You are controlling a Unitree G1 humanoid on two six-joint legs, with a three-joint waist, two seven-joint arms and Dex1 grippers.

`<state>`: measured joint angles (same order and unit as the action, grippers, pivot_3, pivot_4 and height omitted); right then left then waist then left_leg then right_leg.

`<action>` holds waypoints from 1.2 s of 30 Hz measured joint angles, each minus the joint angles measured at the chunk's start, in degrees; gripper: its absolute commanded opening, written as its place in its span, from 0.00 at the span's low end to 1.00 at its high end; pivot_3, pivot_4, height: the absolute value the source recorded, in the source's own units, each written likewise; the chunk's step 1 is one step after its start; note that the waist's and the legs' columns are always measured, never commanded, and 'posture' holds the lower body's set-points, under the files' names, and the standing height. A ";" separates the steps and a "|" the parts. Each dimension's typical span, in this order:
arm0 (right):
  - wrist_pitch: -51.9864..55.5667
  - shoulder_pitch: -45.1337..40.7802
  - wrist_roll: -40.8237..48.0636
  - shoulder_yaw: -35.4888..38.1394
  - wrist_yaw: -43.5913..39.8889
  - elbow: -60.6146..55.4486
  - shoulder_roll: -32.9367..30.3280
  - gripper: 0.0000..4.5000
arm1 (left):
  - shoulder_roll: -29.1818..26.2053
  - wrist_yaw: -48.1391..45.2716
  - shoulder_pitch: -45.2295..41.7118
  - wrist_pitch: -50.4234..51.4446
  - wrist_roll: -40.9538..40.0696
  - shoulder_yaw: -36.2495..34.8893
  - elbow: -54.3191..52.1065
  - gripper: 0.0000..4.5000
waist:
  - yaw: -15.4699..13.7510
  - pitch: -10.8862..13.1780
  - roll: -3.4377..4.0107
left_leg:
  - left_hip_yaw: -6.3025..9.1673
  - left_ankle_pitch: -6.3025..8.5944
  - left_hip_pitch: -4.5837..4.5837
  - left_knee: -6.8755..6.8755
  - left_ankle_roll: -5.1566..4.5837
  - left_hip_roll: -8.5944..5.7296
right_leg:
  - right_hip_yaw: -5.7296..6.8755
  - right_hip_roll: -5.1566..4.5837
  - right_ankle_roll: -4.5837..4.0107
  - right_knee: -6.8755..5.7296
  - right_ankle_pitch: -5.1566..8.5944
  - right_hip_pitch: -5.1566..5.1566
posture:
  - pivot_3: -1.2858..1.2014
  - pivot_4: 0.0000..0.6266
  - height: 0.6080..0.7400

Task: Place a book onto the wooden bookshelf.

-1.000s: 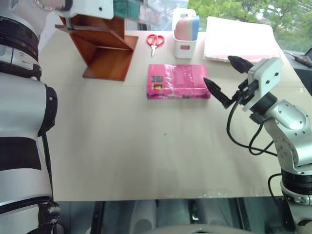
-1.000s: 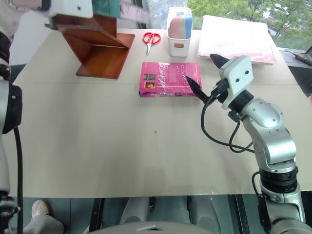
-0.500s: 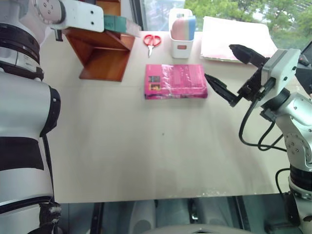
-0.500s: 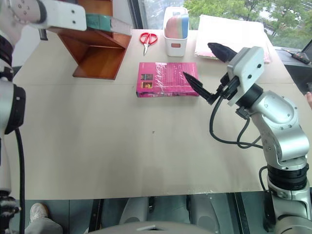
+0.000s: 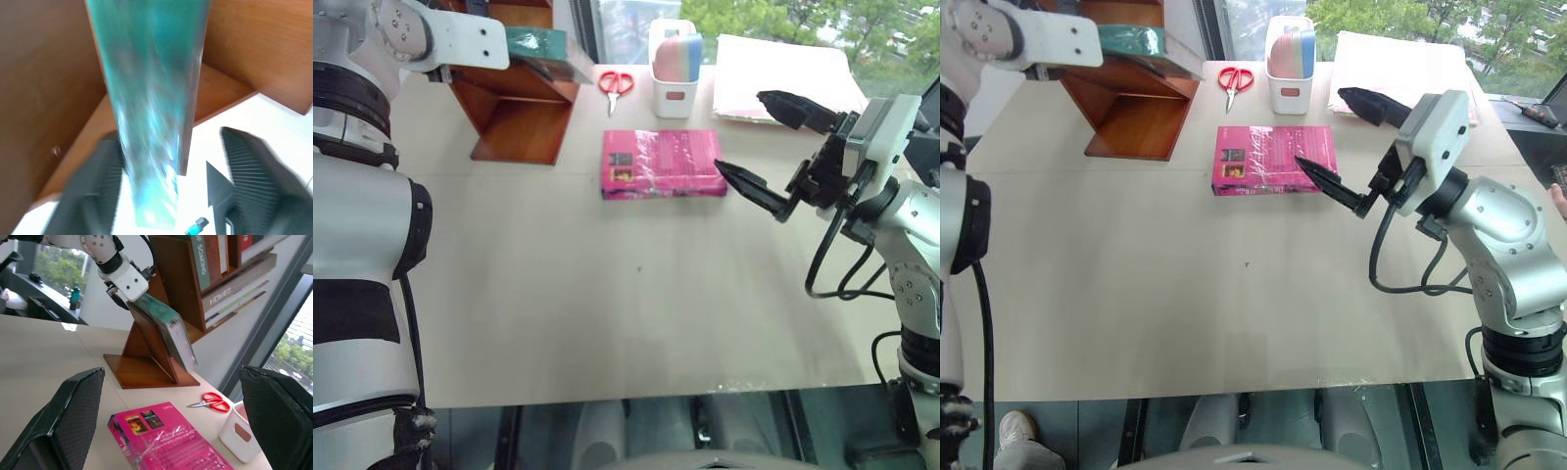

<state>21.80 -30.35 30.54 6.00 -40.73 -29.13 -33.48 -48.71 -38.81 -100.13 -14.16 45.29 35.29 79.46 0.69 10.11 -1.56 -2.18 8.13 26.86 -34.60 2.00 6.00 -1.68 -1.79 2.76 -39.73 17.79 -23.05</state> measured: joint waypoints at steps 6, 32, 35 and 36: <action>-0.83 -0.94 1.64 0.09 -0.01 0.48 0.95 1.00 | -3.35 -2.06 -0.01 -1.70 -1.86 -3.60 -0.24 0.99 | 0.07 0.00 0.00 | 0.03 0.09 0.00 -0.42 -0.14 0.04 | 0.00 0.02 0.01 -0.32 -0.01 0.02 | 0.52 0.24 1.00; 1.55 13.26 -3.72 0.57 0.79 7.52 -4.07 1.00 | 20.28 -9.70 74.46 50.71 -76.59 -45.66 -89.51 0.99 | 0.44 -0.10 0.20 | 0.01 0.09 -1.27 -0.98 -0.16 0.21 | -0.33 0.22 -0.01 -1.13 -0.01 1.09 | 0.52 0.24 1.00; 1.35 26.73 -5.98 4.89 0.23 6.44 -7.34 1.00 | 21.04 -6.76 86.10 44.22 -72.72 -46.33 -93.25 0.99 | -0.33 -0.20 0.11 | 0.04 0.12 -1.40 -0.96 -0.19 0.19 | -0.24 0.18 -0.02 -0.90 0.00 1.38 | 0.52 0.24 1.00; 1.51 31.58 -6.37 7.01 0.37 6.13 -7.36 1.00 | 21.03 -6.21 89.65 42.20 -71.99 -47.04 -93.82 0.99 | -0.56 -0.20 0.12 | 0.03 0.12 -1.35 -0.96 -0.19 0.17 | -0.23 0.14 -0.02 -0.88 0.00 1.35 | 0.52 0.24 1.00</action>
<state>23.30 1.23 24.17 13.01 -40.36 -23.01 -40.83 -27.68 -45.02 -10.49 28.04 -26.70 -11.76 -14.37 0.14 9.91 -1.44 -2.15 8.25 25.51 -35.56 1.80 6.17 -1.91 -1.65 2.74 -40.60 17.79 -21.70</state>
